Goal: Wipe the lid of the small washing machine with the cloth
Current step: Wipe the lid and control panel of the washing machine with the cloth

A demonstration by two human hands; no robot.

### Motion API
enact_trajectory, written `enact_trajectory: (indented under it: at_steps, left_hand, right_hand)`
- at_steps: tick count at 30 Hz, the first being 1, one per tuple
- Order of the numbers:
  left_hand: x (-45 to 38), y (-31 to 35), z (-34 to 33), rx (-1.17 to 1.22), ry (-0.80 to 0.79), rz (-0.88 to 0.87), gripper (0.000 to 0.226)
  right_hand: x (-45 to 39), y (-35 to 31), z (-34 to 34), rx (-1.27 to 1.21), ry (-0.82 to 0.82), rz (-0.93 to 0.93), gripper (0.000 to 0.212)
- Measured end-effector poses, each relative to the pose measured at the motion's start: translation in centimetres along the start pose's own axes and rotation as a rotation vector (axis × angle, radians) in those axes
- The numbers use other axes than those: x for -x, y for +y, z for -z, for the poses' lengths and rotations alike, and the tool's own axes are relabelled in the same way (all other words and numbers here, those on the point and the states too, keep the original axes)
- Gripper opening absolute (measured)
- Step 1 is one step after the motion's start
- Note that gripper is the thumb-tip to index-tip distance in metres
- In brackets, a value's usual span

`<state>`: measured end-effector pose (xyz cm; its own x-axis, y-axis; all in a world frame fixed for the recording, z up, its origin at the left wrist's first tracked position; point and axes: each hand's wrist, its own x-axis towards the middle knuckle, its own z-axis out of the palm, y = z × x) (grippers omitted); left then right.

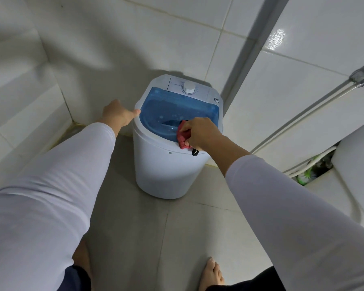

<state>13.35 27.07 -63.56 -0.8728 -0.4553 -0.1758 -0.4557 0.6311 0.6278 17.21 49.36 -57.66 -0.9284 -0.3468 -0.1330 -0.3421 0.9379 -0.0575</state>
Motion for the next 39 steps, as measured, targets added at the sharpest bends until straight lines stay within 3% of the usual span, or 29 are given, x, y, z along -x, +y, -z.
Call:
enact_trajectory:
  at_steps: [10, 18, 22, 28, 35, 39]
  left_hand:
    - [-0.2, -0.3, -0.2, -0.027, 0.027, 0.025, 0.080]
    - [1.4, 1.3, 0.3, -0.150, 0.055, -0.001, 0.069]
    - [1.8, 2.2, 0.2, -0.145, 0.038, -0.048, 0.067]
    - [1.6, 2.6, 0.1, -0.142, 0.014, -0.058, 0.071]
    - [0.9, 1.9, 0.0, -0.133, -0.005, -0.041, 0.074]
    - [0.9, 1.8, -0.2, -0.106, -0.001, -0.070, 0.072]
  right_hand:
    - [1.5, 3.4, 0.5, -0.017, 0.032, -0.049, 0.042]
    - [1.7, 7.4, 2.9, -0.004, 0.026, -0.151, 0.021]
    - [1.0, 7.9, 5.5, 0.058, 0.141, -0.135, 0.036]
    - [-2.0, 6.3, 6.7, 0.216, 0.228, -0.119, 0.037]
    - [-4.7, 1.5, 3.5, 0.313, 0.299, 0.196, 0.030]
    - [-4.8, 0.0, 1.2, 0.433, 0.288, 0.386, 0.039]
